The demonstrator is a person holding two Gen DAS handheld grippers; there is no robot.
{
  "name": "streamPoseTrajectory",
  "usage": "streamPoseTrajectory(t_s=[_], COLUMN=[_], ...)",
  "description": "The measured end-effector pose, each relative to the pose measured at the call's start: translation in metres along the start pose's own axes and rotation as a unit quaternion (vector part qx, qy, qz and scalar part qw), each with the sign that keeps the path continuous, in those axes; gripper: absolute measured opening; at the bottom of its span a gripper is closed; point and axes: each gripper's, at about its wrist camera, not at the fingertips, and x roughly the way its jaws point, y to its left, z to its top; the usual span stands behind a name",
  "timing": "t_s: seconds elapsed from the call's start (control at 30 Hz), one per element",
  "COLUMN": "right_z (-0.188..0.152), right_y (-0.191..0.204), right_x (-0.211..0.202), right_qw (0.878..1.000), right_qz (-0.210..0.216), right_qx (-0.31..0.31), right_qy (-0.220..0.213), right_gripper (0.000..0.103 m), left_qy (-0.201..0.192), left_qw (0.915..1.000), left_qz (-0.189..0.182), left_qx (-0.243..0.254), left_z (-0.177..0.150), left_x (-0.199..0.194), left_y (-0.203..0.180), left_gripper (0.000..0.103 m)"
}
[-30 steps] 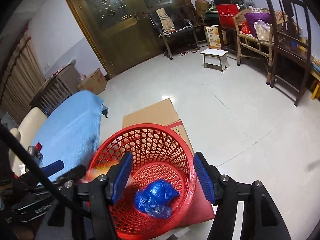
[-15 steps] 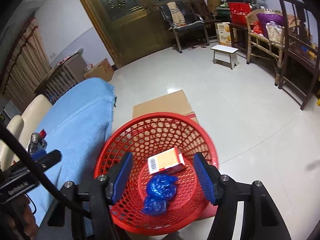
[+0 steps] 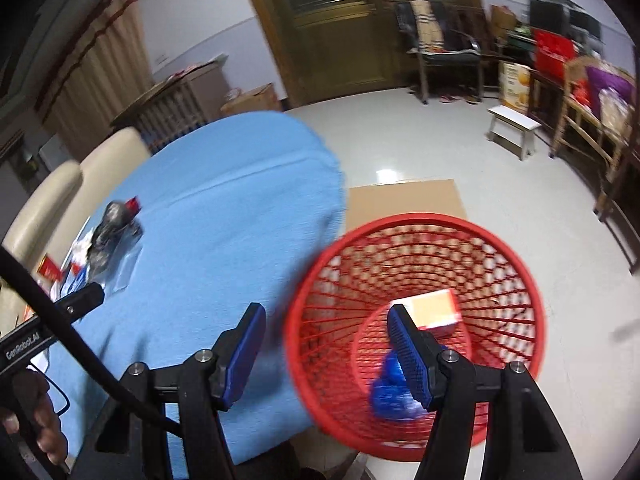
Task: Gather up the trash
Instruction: 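Move both tools back over the table toward the remaining trash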
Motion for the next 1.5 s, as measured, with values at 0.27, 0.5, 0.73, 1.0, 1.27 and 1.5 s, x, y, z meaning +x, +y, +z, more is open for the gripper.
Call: streamPoseTrajectory(t_s=[0.27, 0.5, 0.73, 1.0, 1.27, 1.5], right_z=[-0.003, -0.004, -0.004, 0.000, 0.009, 0.017], right_y=[0.060, 0.106, 0.148, 0.205, 0.255, 0.276], right_x=[0.006, 0.015, 0.022, 0.040, 0.069, 0.099], right_qw=[0.998, 0.995, 0.990, 0.983, 0.979, 0.979], right_qz=[0.024, 0.044, 0.065, 0.097, 0.107, 0.094], right_qx=[-0.054, -0.090, -0.120, -0.149, -0.169, -0.171], right_qy=[0.015, 0.028, 0.036, 0.041, 0.044, 0.054], right_gripper=[0.069, 0.070, 0.070, 0.071, 0.072, 0.072], left_qy=[-0.008, -0.017, -0.026, -0.026, -0.025, -0.028], left_qw=[0.9979, 0.9941, 0.9883, 0.9830, 0.9807, 0.9805], left_qz=[0.019, 0.038, 0.059, 0.075, 0.081, 0.083], left_qx=[-0.062, -0.100, -0.138, -0.165, -0.176, -0.176], left_z=[-0.005, -0.006, -0.014, -0.024, -0.029, -0.026], left_x=[-0.008, -0.016, -0.020, -0.021, -0.021, -0.021], left_y=[0.062, 0.104, 0.144, 0.176, 0.193, 0.200], left_gripper=[0.079, 0.079, 0.079, 0.079, 0.079, 0.080])
